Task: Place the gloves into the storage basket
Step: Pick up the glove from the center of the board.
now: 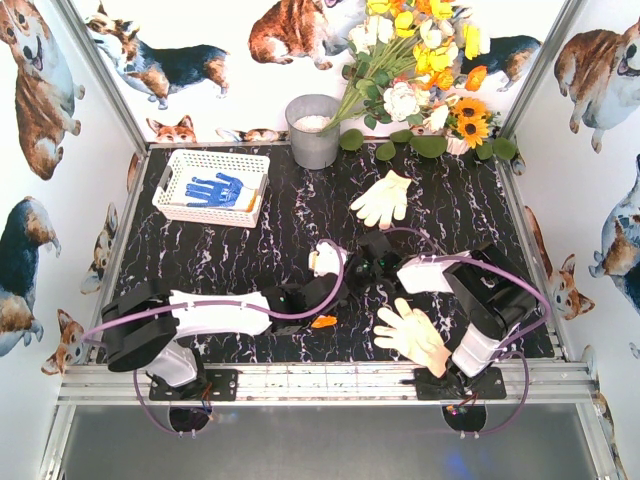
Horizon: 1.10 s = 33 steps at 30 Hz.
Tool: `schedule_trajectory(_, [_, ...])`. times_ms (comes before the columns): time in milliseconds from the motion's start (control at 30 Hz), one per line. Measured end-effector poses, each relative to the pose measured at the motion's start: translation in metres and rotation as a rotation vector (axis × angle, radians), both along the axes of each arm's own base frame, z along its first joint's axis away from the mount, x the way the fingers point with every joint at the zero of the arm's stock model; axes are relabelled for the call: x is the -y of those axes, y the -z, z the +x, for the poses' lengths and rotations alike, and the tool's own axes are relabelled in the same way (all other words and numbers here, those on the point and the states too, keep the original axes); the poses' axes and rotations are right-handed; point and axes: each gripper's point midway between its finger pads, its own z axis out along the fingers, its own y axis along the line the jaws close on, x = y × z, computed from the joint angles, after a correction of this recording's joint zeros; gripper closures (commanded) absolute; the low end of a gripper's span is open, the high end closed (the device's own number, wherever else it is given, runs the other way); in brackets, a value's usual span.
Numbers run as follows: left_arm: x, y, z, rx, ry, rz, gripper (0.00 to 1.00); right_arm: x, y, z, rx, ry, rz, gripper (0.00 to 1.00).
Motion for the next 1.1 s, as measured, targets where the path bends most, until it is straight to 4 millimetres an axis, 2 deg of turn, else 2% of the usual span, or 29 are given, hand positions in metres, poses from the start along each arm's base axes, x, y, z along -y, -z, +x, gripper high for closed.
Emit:
schedule_trajectory(133, [-0.002, -0.006, -0.004, -0.007, 0.024, -0.014, 0.58, -0.003, -0.003, 0.002, 0.027, 0.001, 0.037, 0.93])
schedule_trajectory(200, [-0.006, -0.018, -0.005, -0.004, 0.025, -0.054, 0.45, -0.003, -0.002, 0.001, 0.028, 0.007, 0.05, 0.99])
schedule_trajectory(267, [-0.016, -0.031, -0.005, 0.004, 0.01, -0.1, 0.31, -0.004, -0.001, 0.0, 0.025, 0.009, 0.06, 1.0])
schedule_trajectory(367, [-0.034, -0.048, -0.006, 0.009, -0.025, -0.157, 0.22, -0.006, -0.005, 0.001, 0.041, 0.004, 0.085, 1.0])
schedule_trajectory(533, [-0.06, -0.056, -0.002, -0.058, -0.08, -0.253, 0.14, -0.011, -0.015, 0.004, 0.074, -0.004, 0.131, 1.0])
schedule_trajectory(733, [-0.084, -0.042, 0.014, -0.228, -0.166, -0.458, 0.08, -0.016, -0.036, 0.005, 0.13, -0.02, 0.19, 1.0])
schedule_trajectory(933, [-0.069, -0.04, 0.012, -0.373, -0.128, -0.671, 0.07, -0.017, -0.042, 0.003, 0.143, -0.03, 0.219, 1.0])
schedule_trajectory(1100, [-0.059, -0.022, 0.017, -0.497, -0.144, -0.752, 0.04, -0.017, -0.046, 0.001, 0.146, -0.02, 0.257, 1.0])
